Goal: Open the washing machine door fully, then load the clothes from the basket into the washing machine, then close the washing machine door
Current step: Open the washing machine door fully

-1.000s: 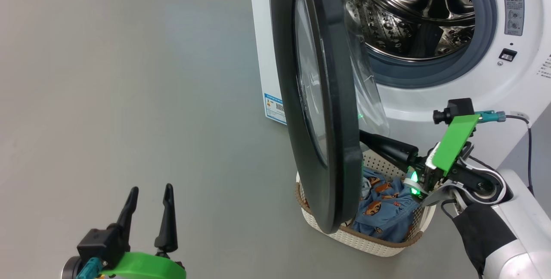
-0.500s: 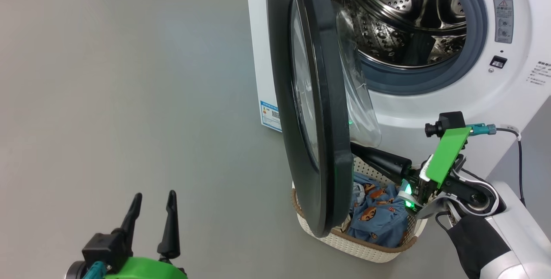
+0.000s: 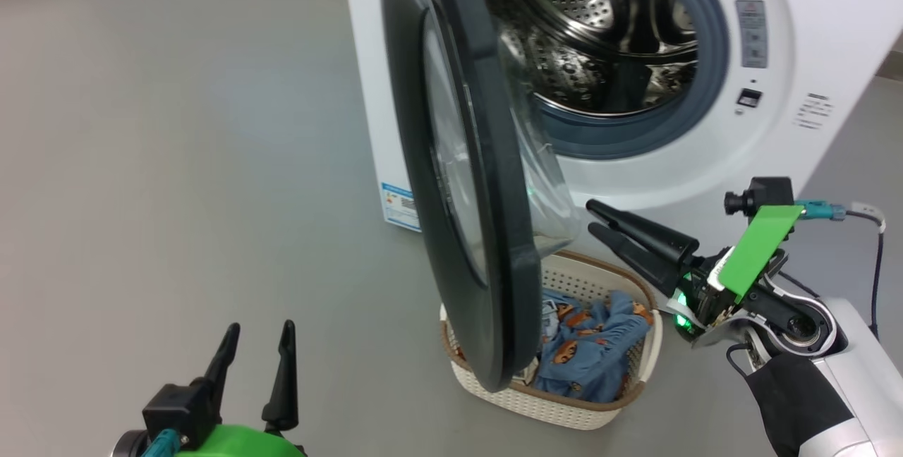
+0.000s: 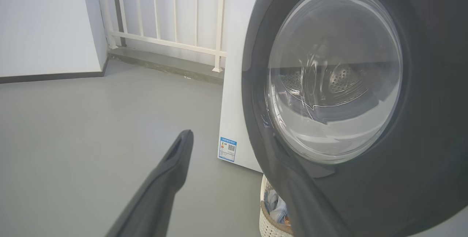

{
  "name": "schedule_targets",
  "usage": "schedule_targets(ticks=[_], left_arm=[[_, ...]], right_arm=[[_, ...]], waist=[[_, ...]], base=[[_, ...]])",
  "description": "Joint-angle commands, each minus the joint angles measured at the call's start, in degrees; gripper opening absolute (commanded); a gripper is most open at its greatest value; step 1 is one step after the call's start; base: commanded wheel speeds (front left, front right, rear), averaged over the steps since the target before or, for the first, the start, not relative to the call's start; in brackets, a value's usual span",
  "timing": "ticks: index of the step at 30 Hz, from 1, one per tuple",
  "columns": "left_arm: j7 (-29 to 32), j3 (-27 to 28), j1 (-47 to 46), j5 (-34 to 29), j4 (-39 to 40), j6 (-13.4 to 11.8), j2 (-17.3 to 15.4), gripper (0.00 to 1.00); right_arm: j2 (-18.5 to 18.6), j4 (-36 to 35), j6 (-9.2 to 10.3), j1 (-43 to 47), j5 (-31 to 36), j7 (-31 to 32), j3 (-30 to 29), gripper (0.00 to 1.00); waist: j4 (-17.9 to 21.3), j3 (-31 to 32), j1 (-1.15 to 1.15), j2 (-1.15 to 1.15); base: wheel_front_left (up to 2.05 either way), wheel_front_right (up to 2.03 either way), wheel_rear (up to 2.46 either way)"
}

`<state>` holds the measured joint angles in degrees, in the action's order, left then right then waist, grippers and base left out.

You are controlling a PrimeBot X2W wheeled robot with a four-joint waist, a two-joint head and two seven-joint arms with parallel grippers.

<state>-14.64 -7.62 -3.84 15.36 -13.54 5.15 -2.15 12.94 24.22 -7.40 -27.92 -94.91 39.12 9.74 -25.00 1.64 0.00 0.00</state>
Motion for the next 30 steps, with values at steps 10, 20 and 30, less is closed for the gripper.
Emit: schedule_targets(ticks=[10, 20, 30], left_arm=[[-0.4, 3.5, -2.6, -0.3, 2.4, 0.1, -0.7, 1.0], [-0.4, 3.9, -2.5, -0.2, 3.5, -0.4, -0.7, 1.0], [-0.4, 5.0, -1.8, -0.2, 5.1, -1.1, -0.7, 1.0]], right_arm=[[1.5, -10.1, -0.09, 3.6, 7.0, -5.7, 0.9, 1.0], [3.4, -17.0, -0.09, 7.5, 12.3, -12.9, 1.1, 1.0], [6.1, -20.9, -0.09, 11.2, 20.7, -25.2, 2.1, 1.0]], waist=[[9.4, 0.2, 0.0, 0.0], [15.3, 0.2, 0.0, 0.0], [18.8, -0.2, 0.0, 0.0]], base=[[0.0, 0.0, 0.0], [0.0, 0.0, 0.0], [0.0, 0.0, 0.0]])
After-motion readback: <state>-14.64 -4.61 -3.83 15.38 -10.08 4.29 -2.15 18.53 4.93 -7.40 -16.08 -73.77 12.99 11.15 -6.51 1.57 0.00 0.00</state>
